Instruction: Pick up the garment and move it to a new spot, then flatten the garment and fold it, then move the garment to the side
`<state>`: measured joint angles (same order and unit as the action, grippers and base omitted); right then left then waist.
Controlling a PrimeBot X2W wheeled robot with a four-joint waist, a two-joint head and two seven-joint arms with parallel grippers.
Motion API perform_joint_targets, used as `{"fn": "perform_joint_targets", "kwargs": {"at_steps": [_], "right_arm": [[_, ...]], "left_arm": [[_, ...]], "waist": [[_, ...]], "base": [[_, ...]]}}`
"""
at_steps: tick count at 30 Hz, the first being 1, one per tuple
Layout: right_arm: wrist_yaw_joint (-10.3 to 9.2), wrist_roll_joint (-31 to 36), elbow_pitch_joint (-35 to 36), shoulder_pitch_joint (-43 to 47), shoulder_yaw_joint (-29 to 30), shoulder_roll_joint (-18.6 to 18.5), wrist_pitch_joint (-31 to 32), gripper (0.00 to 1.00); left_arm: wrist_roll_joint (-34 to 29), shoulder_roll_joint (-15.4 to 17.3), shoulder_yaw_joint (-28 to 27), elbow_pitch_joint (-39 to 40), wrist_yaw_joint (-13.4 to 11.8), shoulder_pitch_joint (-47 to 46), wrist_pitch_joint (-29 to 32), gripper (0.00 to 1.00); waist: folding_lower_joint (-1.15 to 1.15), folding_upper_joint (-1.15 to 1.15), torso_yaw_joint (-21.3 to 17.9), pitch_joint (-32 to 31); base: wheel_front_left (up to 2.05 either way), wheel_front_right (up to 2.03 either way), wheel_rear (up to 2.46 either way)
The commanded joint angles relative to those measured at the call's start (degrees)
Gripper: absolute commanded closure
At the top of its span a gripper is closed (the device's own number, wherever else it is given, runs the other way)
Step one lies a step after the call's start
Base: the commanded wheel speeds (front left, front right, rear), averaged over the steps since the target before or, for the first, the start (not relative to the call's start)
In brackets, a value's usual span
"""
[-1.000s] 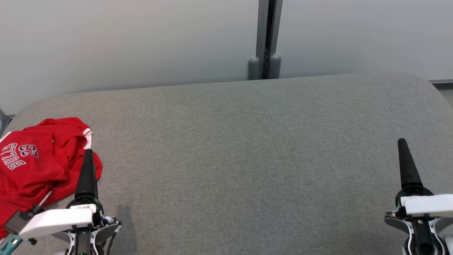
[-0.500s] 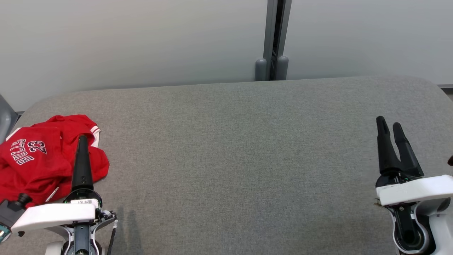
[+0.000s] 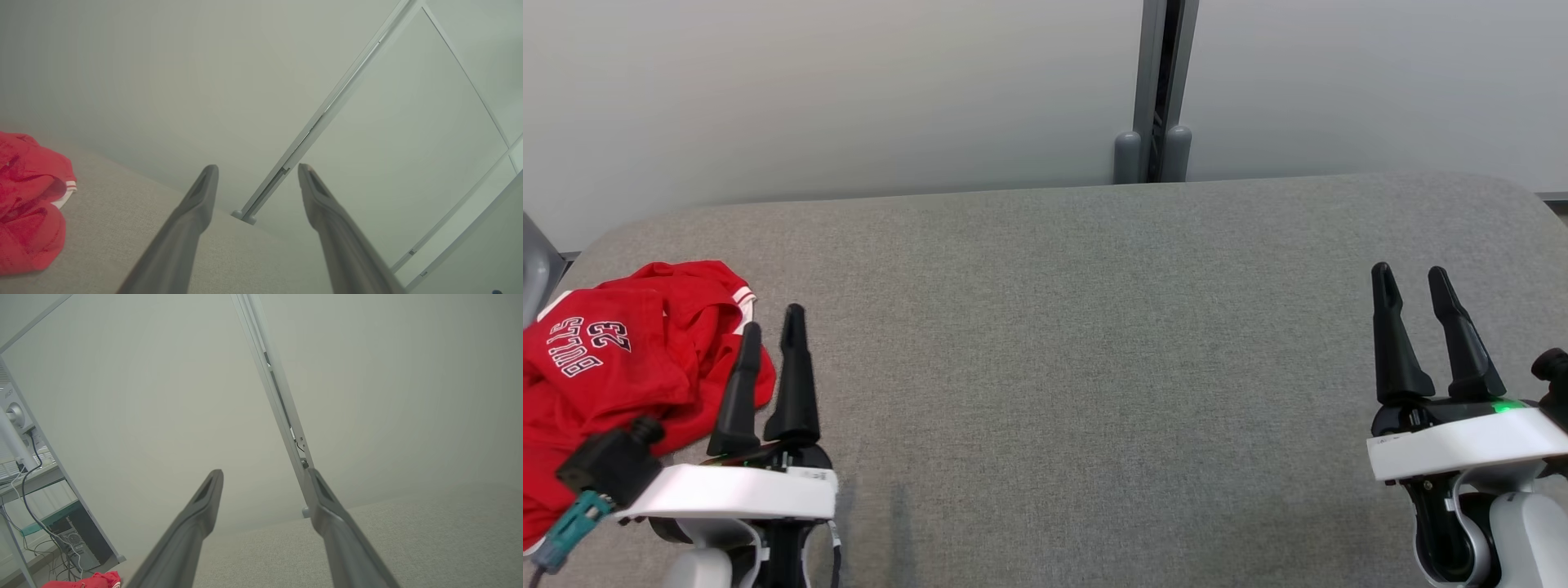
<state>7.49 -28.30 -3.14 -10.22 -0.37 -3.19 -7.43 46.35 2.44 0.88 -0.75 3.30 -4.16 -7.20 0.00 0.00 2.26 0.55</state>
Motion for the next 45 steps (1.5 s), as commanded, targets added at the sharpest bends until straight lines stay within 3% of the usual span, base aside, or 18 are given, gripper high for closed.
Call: {"fn": "perform_joint_targets", "kwargs": {"at_steps": [1, 16, 28, 32, 45], "right_arm": [[0.0, 2.41, 0.92, -0.06, 0.25, 0.03, -0.88, 0.0], [0.0, 8.16, -1.78, 1.49, -0.71, 0.4, -2.89, 0.0], [0.0, 12.48, -4.21, 1.13, -2.54, 0.3, -4.44, 0.0], [0.0, 12.58, -4.84, 1.25, -2.68, 0.27, -4.9, 0.0], [0.0, 13.07, -9.67, 1.48, -2.33, 0.18, -6.38, 0.0]], "left_arm": [[-5.24, 0.32, 1.37, 1.45, -1.68, -0.46, -0.68, 0.0], [-26.07, 0.73, 8.74, -1.74, -9.55, 0.0, -2.78, 0.0], [-32.67, 2.34, 13.12, -4.41, -14.11, -0.11, -4.41, 0.0], [-31.81, 1.79, 12.72, -3.82, -14.38, 0.48, -4.92, 0.0], [-30.76, 0.51, 10.1, -6.41, -9.77, 2.23, -6.45, 0.0]], "waist": [[0.0, 0.0, -0.06, 0.19], [0.0, 0.0, -0.44, 1.17], [0.0, 0.0, 0.08, 1.08], [0.0, 0.0, 0.31, 1.03], [0.0, 0.0, 0.36, 0.9]], "base": [[0.0, 0.0, 0.0], [0.0, 0.0, 0.0], [0.0, 0.0, 0.0], [0.0, 0.0, 0.0], [0.0, 0.0, 0.0]]}}
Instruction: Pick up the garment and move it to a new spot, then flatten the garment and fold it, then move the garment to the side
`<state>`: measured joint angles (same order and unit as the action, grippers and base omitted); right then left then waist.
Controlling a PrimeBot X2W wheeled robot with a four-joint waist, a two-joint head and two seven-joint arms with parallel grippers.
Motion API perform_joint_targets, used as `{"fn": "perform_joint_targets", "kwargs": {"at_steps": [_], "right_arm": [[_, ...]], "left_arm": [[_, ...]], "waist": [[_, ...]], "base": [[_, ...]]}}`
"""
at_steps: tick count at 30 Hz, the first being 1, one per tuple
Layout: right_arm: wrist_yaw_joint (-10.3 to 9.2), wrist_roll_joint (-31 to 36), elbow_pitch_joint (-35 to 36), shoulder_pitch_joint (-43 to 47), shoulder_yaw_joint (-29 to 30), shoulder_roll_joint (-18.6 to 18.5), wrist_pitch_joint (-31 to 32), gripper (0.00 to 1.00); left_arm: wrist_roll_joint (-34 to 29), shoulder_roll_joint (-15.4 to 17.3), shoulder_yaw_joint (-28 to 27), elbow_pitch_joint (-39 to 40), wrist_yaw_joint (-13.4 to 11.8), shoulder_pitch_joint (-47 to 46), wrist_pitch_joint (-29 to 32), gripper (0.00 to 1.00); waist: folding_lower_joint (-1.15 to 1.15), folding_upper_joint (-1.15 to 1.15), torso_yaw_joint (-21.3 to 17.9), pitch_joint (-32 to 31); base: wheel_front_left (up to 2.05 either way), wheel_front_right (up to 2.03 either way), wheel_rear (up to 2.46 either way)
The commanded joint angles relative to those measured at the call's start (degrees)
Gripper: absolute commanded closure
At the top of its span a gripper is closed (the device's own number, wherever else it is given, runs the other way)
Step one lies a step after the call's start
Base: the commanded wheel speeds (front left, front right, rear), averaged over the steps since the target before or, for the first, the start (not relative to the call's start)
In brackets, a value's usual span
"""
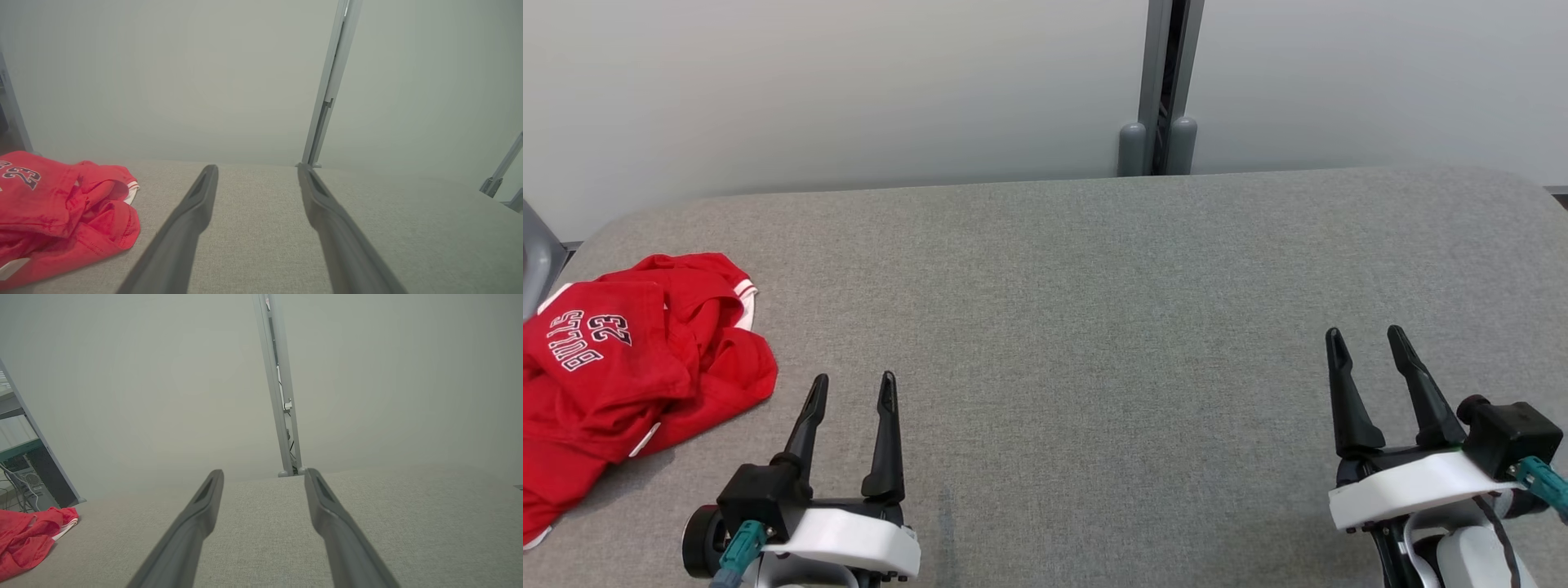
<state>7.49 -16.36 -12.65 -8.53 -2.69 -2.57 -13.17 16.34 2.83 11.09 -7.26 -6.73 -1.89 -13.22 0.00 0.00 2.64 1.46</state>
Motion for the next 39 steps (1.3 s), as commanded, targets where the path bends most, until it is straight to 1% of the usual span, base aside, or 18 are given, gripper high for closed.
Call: {"fn": "perform_joint_targets", "kwargs": {"at_steps": [1, 5, 17, 30, 34, 39], "right_arm": [[0.0, 1.51, -0.4, -0.36, -0.03, -0.45, -0.77, 0.0], [0.0, 2.75, -1.07, -0.83, -0.27, -0.47, -1.03, 0.0], [0.0, 7.72, -2.08, -1.67, -0.4, -0.55, -2.29, 0.0], [0.0, 6.79, -2.24, -1.44, -0.25, -0.53, -2.18, 0.0], [0.0, 6.29, -1.91, -0.94, -0.59, -0.5, -2.17, 0.0], [-0.01, 6.2, -1.48, -0.59, -1.29, -0.49, -2.13, 0.0]], "left_arm": [[-0.75, 0.11, -0.07, -0.12, 0.42, 0.0, -0.53, 0.0], [-0.85, 0.11, 0.35, -0.43, 0.24, -0.04, -0.88, 0.0], [-4.32, 0.15, 1.74, -0.37, -1.04, 0.29, -2.11, 0.0], [-3.8, 0.15, 1.85, -0.86, -0.89, 0.06, -1.99, 0.0], [-3.89, 0.16, 1.96, -1.04, -0.48, -0.43, -1.99, 0.0], [-3.97, 0.15, 1.52, -1.03, -0.58, -0.5, -1.99, 0.0]], "waist": [[0.0, 0.0, -0.02, -0.03], [0.0, 0.0, -0.05, -0.06], [0.0, 0.0, 0.09, 0.02], [0.0, 0.0, -0.14, -0.08], [0.0, 0.0, 0.92, 0.02], [0.0, 0.0, 3.73, 0.42]], "base": [[0.0, 0.0, 0.0], [0.0, 0.0, 0.0], [0.0, 0.0, 0.0], [0.0, 0.0, 0.0], [0.0, 0.0, 0.0], [0.0, 0.0, 0.0]]}}
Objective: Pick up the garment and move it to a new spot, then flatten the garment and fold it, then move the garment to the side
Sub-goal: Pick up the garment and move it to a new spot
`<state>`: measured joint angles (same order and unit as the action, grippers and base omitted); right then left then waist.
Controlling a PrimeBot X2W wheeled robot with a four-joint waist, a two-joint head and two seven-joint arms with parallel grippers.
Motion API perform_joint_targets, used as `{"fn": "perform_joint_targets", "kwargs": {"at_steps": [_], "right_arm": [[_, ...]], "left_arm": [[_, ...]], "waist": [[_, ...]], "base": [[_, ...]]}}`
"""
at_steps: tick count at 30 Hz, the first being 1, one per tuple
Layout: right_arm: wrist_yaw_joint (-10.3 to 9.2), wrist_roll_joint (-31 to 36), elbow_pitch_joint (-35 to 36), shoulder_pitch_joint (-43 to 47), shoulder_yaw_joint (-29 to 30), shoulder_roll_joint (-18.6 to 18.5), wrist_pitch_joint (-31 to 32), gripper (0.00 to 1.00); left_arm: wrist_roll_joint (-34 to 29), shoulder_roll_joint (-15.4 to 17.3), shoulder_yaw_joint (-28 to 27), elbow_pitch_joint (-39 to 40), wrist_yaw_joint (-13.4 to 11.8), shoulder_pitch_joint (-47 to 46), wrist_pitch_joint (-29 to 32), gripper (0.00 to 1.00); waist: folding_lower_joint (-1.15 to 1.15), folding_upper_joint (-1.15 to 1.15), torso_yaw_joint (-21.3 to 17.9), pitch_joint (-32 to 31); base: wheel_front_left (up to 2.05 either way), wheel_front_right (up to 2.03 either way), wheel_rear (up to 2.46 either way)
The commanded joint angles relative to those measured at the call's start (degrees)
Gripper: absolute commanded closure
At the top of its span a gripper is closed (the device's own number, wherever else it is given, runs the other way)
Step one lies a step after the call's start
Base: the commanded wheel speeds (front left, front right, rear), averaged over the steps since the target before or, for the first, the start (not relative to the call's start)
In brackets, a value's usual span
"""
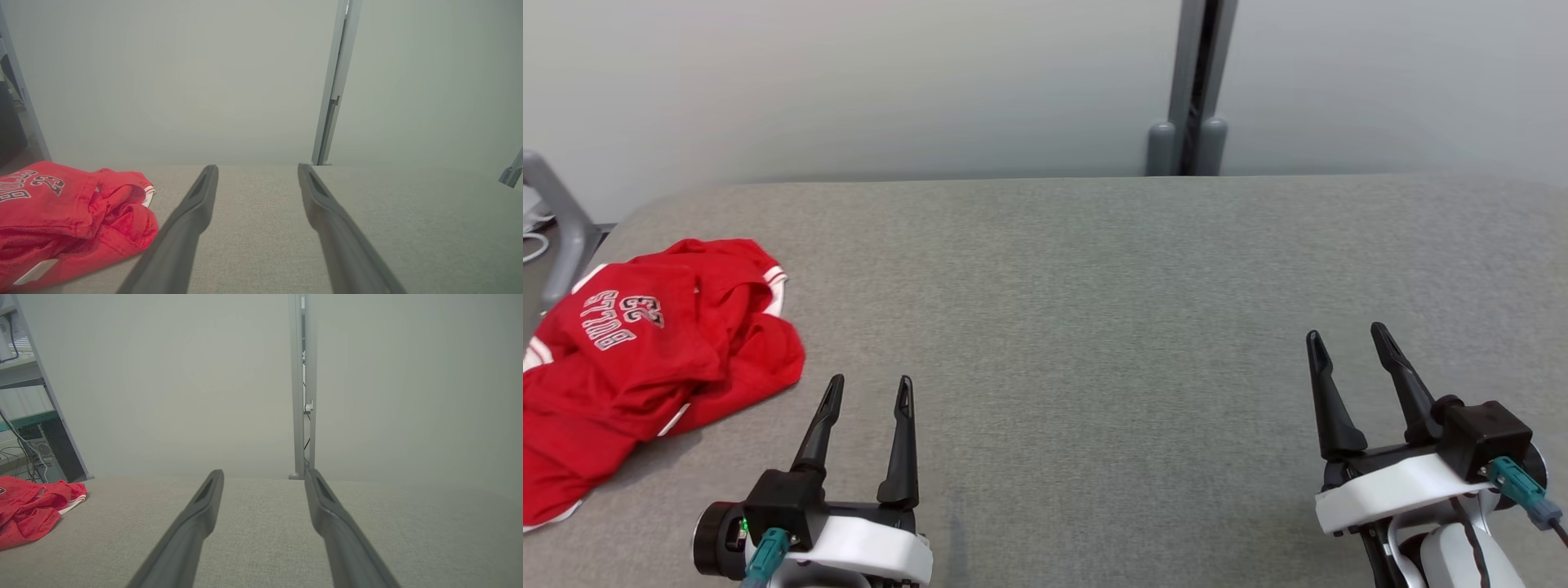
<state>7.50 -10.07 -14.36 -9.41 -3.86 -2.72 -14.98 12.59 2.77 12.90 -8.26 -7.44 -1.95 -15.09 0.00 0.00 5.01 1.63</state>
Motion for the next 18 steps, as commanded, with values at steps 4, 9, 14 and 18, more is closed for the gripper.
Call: {"fn": "perform_joint_targets", "kwargs": {"at_steps": [4, 9, 14, 18], "right_arm": [[-0.01, -0.4, 0.61, 0.56, -1.34, -0.34, -0.3, 0.0], [-0.01, -0.64, 0.8, 1.02, -1.59, -0.34, -0.3, 0.0], [-0.01, -1.56, 0.81, 1.42, -2.95, -0.32, -0.3, 0.0], [-0.02, -2.28, 0.78, 1.64, -4.55, -0.33, -0.3, 0.0]], "left_arm": [[-0.34, 0.2, -1.01, 0.1, 0.14, -0.03, -0.13, 0.0], [-0.46, 0.2, -2.12, 0.66, 0.26, 0.55, -0.13, 0.0], [-1.38, 0.22, -3.78, 0.64, 0.96, 1.51, -0.13, 0.0], [-2.13, 0.21, -5.69, 0.69, 1.54, 2.27, -0.13, 0.0]], "waist": [[0.0, 0.0, 4.25, 0.28], [0.0, 0.0, 7.88, -0.09], [0.0, 0.0, 13.9, -1.24], [0.0, 0.0, 17.21, -2.16]], "base": [[0.0, 0.0, 0.0], [0.0, 0.0, 0.0], [0.0, 0.0, 0.0], [0.0, 0.0, 0.0]]}}
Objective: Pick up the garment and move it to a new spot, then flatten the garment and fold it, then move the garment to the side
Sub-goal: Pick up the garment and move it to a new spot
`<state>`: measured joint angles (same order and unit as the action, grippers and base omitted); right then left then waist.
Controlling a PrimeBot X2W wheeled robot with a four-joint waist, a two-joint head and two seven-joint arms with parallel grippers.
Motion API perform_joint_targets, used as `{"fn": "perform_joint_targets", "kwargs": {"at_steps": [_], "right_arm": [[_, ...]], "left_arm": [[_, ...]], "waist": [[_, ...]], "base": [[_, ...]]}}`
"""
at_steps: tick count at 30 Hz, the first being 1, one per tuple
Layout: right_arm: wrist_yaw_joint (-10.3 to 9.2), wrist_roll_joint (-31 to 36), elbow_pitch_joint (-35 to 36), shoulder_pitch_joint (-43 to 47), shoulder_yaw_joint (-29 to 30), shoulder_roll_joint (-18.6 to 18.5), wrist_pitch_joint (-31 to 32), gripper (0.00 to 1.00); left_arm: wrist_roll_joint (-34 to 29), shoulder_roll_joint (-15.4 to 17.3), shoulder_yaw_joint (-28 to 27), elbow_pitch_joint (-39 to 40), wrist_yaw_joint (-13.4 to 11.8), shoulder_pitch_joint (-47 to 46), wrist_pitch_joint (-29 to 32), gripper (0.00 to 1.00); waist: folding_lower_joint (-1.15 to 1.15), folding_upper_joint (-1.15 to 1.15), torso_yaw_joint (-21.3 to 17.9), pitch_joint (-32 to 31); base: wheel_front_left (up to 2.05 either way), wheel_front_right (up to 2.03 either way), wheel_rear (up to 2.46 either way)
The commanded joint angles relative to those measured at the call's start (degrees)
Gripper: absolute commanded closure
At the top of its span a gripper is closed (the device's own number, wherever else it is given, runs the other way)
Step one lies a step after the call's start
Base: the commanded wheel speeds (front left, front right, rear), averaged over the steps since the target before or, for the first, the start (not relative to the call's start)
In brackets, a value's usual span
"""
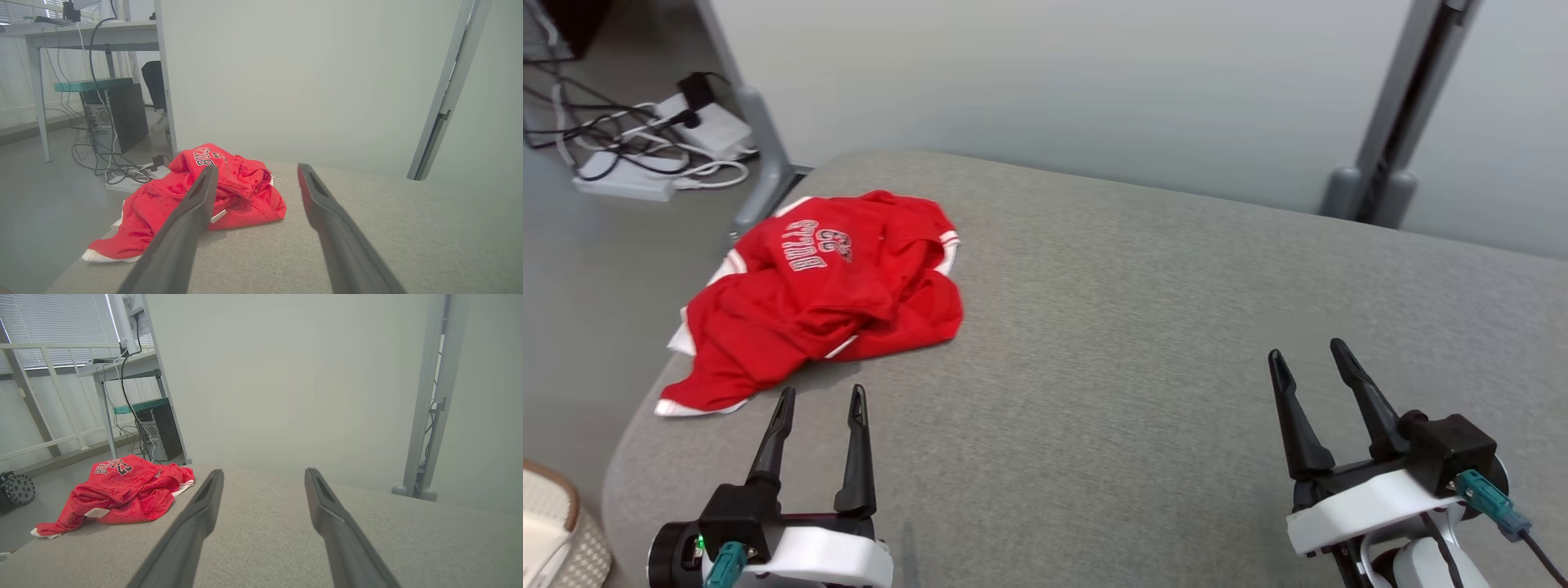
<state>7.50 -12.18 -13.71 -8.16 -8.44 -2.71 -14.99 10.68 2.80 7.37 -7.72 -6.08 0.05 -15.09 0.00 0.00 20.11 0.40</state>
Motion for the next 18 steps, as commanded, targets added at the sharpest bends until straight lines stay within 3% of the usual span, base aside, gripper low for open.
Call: {"fn": "perform_joint_targets", "kwargs": {"at_steps": [1, 7, 18], "right_arm": [[-0.02, -0.45, 0.12, 0.48, -0.32, -0.34, -0.29, 0.0], [-0.02, -1.59, 0.05, 1.25, -2.26, -0.35, -0.29, 0.0], [-0.02, -1.62, -1.57, -2.9, -6.38, -0.36, -0.29, 0.0]], "left_arm": [[-0.45, 0.17, -0.55, 0.21, 0.46, 0.49, -0.13, 0.0], [-0.26, 0.17, -2.2, 0.96, 1.01, 1.7, -0.13, 0.0], [1.79, 0.19, -4.55, 4.52, -1.37, 3.73, -0.13, 0.0]], "waist": [[0.0, 0.0, 2.9, -1.07], [0.0, 0.0, 8.03, -1.81], [0.0, 0.0, 9.45, 0.03]], "base": [[0.0, 0.0, 0.0], [0.0, 0.0, 0.0], [0.0, 0.0, 0.0]]}}
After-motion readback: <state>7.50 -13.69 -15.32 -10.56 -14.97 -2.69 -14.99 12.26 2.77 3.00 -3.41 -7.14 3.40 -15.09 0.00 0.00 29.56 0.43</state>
